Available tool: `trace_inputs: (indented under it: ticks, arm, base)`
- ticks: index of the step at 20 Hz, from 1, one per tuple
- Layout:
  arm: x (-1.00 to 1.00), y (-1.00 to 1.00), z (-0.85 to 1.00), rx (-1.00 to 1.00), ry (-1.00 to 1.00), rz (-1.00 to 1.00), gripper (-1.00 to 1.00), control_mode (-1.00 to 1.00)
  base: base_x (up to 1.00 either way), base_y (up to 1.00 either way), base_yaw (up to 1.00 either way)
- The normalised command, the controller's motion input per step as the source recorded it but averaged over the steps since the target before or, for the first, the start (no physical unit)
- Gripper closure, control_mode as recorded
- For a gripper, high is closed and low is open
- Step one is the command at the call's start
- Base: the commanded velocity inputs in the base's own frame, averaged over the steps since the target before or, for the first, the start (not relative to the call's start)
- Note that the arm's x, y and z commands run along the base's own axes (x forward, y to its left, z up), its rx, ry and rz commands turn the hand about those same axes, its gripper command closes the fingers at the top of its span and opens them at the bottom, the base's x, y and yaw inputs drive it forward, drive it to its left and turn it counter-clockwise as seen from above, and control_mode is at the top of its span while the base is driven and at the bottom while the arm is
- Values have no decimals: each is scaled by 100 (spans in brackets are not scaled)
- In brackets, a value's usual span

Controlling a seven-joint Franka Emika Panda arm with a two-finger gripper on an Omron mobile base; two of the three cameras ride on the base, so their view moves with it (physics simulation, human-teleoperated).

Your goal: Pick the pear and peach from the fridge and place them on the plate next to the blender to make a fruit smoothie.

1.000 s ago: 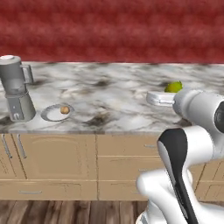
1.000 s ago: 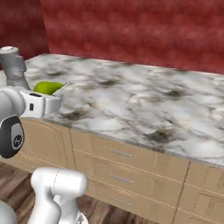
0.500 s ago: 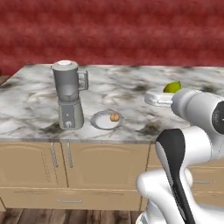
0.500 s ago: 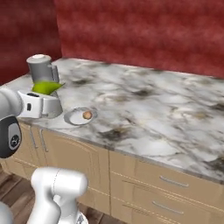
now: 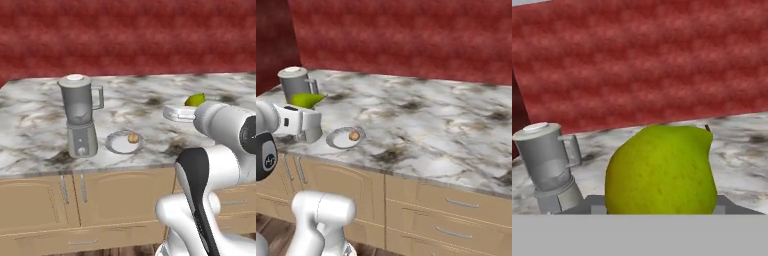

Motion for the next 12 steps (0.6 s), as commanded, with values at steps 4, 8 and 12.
trace_inputs:
  ticks: [4, 8, 12]
  arm:
    - [0, 0, 0, 0, 0, 0, 100, 100]
    - [0, 0, 0, 0, 0, 0, 100, 100]
    - [0, 0, 0, 0, 0, 0, 100, 100]
  base:
    - [44, 43, -24]
    - [40, 66, -4]
    - [51, 40, 0]
